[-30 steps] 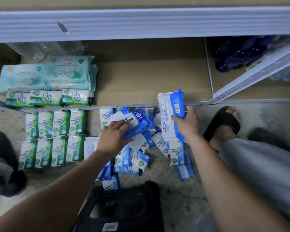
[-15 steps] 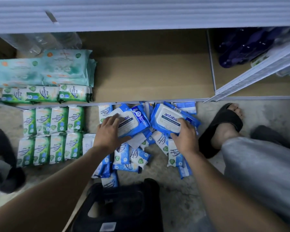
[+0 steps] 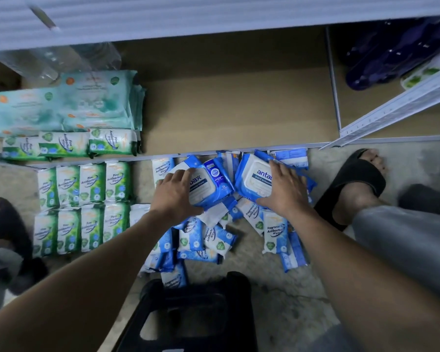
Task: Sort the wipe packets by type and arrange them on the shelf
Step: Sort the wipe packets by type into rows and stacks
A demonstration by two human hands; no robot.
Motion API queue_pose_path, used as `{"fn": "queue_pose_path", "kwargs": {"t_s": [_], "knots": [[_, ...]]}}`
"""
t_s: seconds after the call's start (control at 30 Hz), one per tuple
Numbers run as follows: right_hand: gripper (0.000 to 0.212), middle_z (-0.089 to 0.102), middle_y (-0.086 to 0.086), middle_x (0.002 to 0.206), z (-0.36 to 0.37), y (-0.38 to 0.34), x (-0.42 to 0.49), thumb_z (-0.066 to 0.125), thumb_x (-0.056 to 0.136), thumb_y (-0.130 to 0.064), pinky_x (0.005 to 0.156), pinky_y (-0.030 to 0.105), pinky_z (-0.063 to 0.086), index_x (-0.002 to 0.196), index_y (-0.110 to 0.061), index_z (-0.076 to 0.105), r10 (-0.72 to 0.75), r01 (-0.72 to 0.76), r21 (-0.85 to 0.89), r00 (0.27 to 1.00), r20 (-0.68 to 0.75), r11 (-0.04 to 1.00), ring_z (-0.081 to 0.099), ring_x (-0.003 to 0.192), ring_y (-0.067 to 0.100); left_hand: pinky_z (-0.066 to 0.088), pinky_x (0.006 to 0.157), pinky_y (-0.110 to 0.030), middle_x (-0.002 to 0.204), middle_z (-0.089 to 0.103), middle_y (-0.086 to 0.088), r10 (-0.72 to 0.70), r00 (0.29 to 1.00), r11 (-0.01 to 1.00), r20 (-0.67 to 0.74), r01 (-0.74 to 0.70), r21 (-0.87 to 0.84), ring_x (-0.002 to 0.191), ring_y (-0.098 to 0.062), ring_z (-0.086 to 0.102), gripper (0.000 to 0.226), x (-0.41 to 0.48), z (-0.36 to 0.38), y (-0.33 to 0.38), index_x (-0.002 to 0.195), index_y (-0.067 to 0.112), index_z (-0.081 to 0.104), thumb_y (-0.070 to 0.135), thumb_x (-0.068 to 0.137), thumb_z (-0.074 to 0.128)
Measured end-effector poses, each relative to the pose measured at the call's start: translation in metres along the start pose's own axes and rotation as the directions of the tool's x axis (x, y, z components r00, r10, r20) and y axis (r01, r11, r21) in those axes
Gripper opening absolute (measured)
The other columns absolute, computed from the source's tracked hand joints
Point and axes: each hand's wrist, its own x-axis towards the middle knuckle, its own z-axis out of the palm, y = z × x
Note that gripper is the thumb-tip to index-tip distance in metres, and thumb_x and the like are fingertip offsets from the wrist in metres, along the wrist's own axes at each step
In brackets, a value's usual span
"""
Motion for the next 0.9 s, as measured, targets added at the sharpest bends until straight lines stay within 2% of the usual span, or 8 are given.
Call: {"fn": "queue_pose_path", "kwargs": {"t_s": [0.2, 0.33, 0.47, 0.57, 0.67, 0.73, 0.8, 0.9], "knots": [[0.095, 0.053, 0.001, 0.130, -0.007, 0.001, -0.007, 0.083, 0.055, -0.055, 0.094, 0.046, 0.038, 0.133, -0.022, 0.040, 0.113, -0.111, 0.114, 0.993, -0.017, 0.987, 0.048, 0.121, 0.028, 0.038, 0.104, -0.039, 0.136, 0.052, -0.003, 0.040, 0.999, 0.998, 0.023, -0.041, 0.052, 0.121, -0.027, 0.050, 0.108, 0.004, -0.014, -0.003, 0.150, 0.024, 0.031, 0.067, 0.062, 0.077], [0.084, 0.054, 0.000, 0.124, -0.023, 0.007, 0.000, 0.081, 0.055, -0.046, 0.092, 0.045, 0.039, 0.127, -0.024, 0.043, 0.114, -0.100, 0.161, 0.990, -0.080, 0.982, 0.049, 0.116, 0.028, 0.038, 0.100, -0.040, 0.133, 0.056, -0.003, 0.105, 0.993, 0.992, -0.059, -0.101, 0.072, 0.118, -0.029, 0.052, 0.108, 0.012, -0.035, 0.000, 0.147, 0.025, 0.040, 0.060, 0.054, 0.080], [0.087, 0.051, -0.003, 0.126, -0.064, 0.010, 0.023, 0.081, 0.058, -0.040, 0.092, 0.044, 0.035, 0.134, -0.027, 0.040, 0.002, 0.001, 0.021, 0.986, -0.165, 1.000, 0.047, 0.118, 0.025, 0.040, 0.097, -0.042, 0.128, 0.059, -0.006, 0.157, 0.977, 0.986, -0.141, -0.148, 0.073, 0.112, -0.033, 0.054, 0.106, 0.040, -0.063, 0.007, 0.144, 0.021, 0.045, 0.053, 0.050, 0.082], [0.092, 0.053, -0.004, 0.127, -0.091, 0.012, 0.040, 0.083, 0.056, -0.035, 0.094, 0.044, 0.033, 0.137, -0.028, 0.039, -0.066, 0.046, -0.088, 0.970, -0.234, 0.995, 0.048, 0.117, 0.025, 0.038, 0.098, -0.041, 0.131, 0.057, -0.005, 0.200, 0.966, 0.974, -0.166, -0.178, 0.138, 0.114, -0.031, 0.053, 0.107, 0.060, -0.082, 0.020, 0.145, 0.023, 0.043, 0.054, 0.052, 0.084], [0.097, 0.050, -0.002, 0.134, -0.108, 0.014, 0.057, 0.085, 0.059, -0.034, 0.100, 0.047, 0.032, 0.142, -0.025, 0.037, -0.106, 0.068, -0.163, 0.967, -0.233, 0.984, 0.045, 0.123, 0.026, 0.036, 0.101, -0.042, 0.137, 0.054, -0.004, 0.250, 0.948, 0.958, -0.195, -0.214, 0.190, 0.119, -0.030, 0.050, 0.105, 0.077, -0.095, 0.031, 0.147, 0.022, 0.041, 0.055, 0.057, 0.083], [0.096, 0.044, 0.001, 0.143, -0.110, 0.017, 0.065, 0.083, 0.065, -0.026, 0.103, 0.048, 0.034, 0.148, -0.023, 0.034, -0.127, 0.078, -0.216, 0.965, -0.228, 0.973, 0.042, 0.128, 0.028, 0.032, 0.109, -0.043, 0.149, 0.045, -0.005, 0.268, 0.940, 0.954, -0.210, -0.228, 0.196, 0.133, -0.028, 0.041, 0.100, 0.086, -0.097, 0.037, 0.152, 0.020, 0.035, 0.049, 0.067, 0.079], [0.086, 0.036, 0.006, 0.151, -0.102, 0.020, 0.068, 0.075, 0.074, -0.014, 0.104, 0.048, 0.037, 0.149, -0.023, 0.035, -0.110, 0.058, -0.210, 0.964, -0.242, 0.976, 0.039, 0.131, 0.033, 0.019, 0.121, -0.047, 0.164, 0.021, -0.006, 0.233, 0.958, 0.960, -0.168, -0.199, 0.199, 0.150, -0.027, 0.020, 0.096, 0.093, -0.093, 0.043, 0.159, 0.019, 0.019, 0.046, 0.083, 0.071], [0.075, 0.019, 0.011, 0.160, -0.079, 0.025, 0.063, 0.065, 0.089, -0.021, 0.106, 0.051, 0.037, 0.153, -0.026, 0.027, 0.002, -0.021, -0.113, 0.985, -0.172, 0.993, 0.031, 0.138, 0.042, 0.009, 0.123, -0.056, 0.168, -0.012, -0.001, 0.104, 0.993, 0.986, -0.046, -0.097, 0.139, 0.154, -0.035, -0.005, 0.092, 0.094, -0.072, 0.044, 0.161, 0.026, -0.002, 0.054, 0.095, 0.056]]}}
